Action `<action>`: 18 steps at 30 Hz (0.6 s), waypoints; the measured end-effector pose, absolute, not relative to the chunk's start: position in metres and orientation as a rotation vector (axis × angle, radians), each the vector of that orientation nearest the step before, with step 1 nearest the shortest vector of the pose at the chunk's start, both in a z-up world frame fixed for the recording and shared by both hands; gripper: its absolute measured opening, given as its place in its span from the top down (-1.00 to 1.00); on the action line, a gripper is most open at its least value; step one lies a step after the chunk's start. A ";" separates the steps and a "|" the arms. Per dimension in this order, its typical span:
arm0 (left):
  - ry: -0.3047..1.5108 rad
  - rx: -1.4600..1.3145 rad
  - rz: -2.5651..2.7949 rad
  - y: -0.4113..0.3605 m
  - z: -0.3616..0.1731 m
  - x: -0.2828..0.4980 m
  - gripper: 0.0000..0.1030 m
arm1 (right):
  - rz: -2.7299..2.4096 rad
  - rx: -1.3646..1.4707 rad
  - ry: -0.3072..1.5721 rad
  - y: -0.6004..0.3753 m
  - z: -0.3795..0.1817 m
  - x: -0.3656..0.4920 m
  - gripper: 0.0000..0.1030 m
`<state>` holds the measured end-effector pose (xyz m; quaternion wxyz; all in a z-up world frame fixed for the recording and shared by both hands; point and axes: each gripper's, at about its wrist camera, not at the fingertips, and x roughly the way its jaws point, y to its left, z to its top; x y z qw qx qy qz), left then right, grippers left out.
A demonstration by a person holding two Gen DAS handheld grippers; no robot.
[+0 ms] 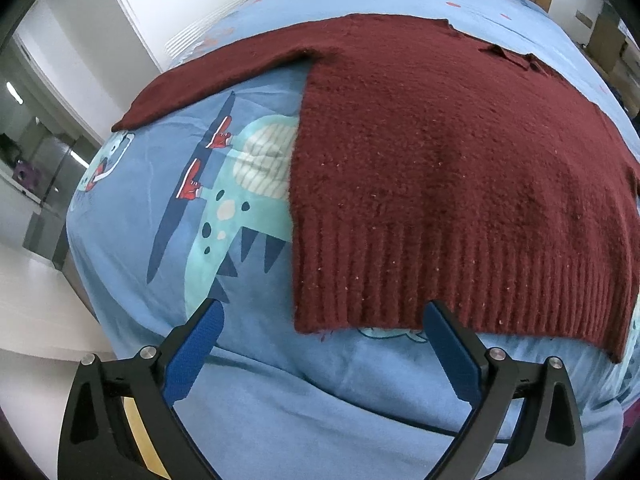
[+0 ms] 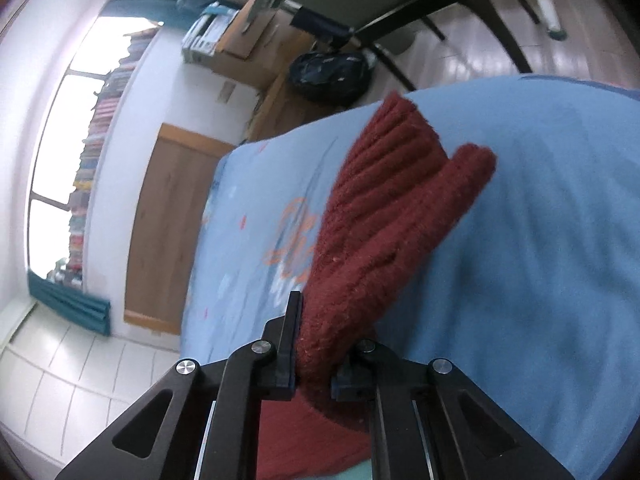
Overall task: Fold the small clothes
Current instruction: 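Grasp the sweater's sleeve cuff with the right gripper, then carry the held sleeve across the sweater body with the right gripper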
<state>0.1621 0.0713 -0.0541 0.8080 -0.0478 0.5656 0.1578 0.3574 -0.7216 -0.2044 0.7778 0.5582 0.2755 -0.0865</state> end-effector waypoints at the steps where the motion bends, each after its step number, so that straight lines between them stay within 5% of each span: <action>1: 1.210 -0.108 0.336 0.073 -0.054 0.161 -0.90 | -0.168 1.208 0.597 -0.716 -0.202 0.362 0.80; 18: 1.186 -0.306 0.275 0.123 -0.045 0.141 -0.91 | 0.260 1.248 0.665 -0.523 -0.133 0.445 0.80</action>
